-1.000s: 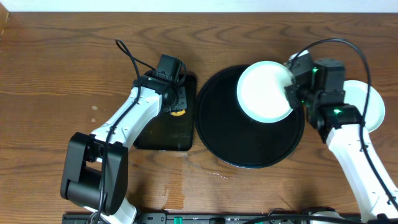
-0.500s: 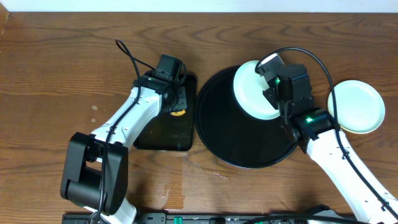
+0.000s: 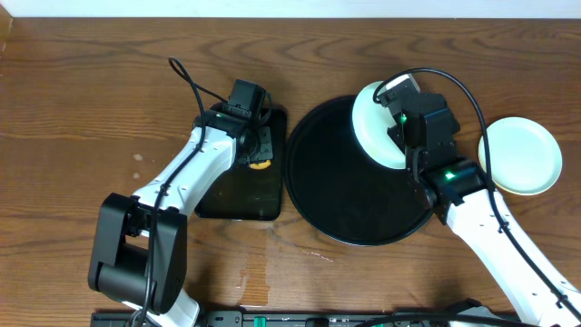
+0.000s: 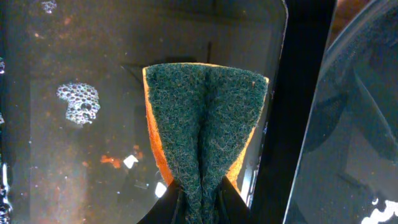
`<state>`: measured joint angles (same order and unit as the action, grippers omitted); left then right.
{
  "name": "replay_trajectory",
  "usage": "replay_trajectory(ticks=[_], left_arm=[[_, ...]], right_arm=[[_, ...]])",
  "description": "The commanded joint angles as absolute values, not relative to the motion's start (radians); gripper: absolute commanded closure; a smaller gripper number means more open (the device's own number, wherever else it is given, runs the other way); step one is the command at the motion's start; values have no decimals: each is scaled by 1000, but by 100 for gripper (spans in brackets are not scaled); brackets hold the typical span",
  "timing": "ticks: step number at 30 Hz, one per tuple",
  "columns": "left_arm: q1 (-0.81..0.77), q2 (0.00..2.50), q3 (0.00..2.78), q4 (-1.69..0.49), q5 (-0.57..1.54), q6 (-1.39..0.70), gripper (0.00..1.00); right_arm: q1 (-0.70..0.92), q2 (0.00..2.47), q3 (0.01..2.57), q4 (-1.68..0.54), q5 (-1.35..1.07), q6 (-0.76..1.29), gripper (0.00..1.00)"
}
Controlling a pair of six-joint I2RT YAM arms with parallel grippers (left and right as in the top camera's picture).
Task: Clean dirty plates on tray and stack at the side
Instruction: 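Carry the light-green plate right and stack it on the plate pile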
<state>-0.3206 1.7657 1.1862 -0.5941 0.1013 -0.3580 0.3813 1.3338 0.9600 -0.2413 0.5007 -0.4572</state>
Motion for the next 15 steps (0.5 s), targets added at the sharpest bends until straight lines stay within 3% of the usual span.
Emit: replay_trajectory(ticks=[1,10,15], left_arm=[[-315,1766,1182,-594,93,-342,84],[-315,1766,1182,-595,93,-341,84],[-315,1766,1182,-595,93,-341,84]], right_arm=[[377,1313,962,-233,527,-352,99],[239,1341,961,-363,515,142,99],[120,1382,961,-413,514,311,99]])
